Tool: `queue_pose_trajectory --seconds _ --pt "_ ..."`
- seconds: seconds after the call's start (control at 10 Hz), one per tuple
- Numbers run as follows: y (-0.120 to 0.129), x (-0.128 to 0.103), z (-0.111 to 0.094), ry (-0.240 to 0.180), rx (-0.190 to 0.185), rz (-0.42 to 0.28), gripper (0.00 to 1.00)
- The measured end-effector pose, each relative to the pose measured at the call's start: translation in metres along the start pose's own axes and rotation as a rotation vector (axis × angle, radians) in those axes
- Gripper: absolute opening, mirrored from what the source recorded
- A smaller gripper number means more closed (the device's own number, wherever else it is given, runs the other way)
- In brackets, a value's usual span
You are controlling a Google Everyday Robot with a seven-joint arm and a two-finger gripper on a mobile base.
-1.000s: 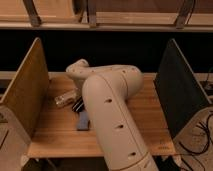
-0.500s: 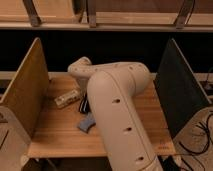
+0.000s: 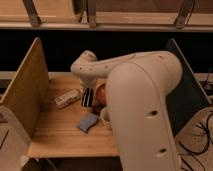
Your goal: Place the eraser in the ceramic cup
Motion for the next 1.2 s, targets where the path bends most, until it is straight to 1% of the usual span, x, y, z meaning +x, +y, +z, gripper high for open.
queue_pose_trajectory --seconds 0.1,0.2,0.3,0.4,0.5,0.6,0.7,0.9,1.2 --pt "-0.004 -0.004 -0.021 -0.051 0.014 -0.003 0.00" --pt "-0.009 -0.009 -0.047 -0.116 0.038 -0.010 0.00" --pt "-0.015 -0.012 -0.077 -0.190 0.070 -0.015 0.00" --pt "-0.022 -0.013 -0.099 -0.244 0.101 -0.017 0.00" --pt "-0.041 -0.012 -0.125 -0.308 0.156 -0.002 0.00" --pt "-0.056 -0.012 -0.139 -0.346 0.184 0.017 0.00" --pt "-0.059 -0.013 -0.144 -0.362 0.185 0.027 0.00" --pt "-0.052 -0.013 -0.144 -0.363 0.174 0.023 0.00" --pt "-0.054 -0.012 -0.144 -0.362 0.179 0.026 0.00"
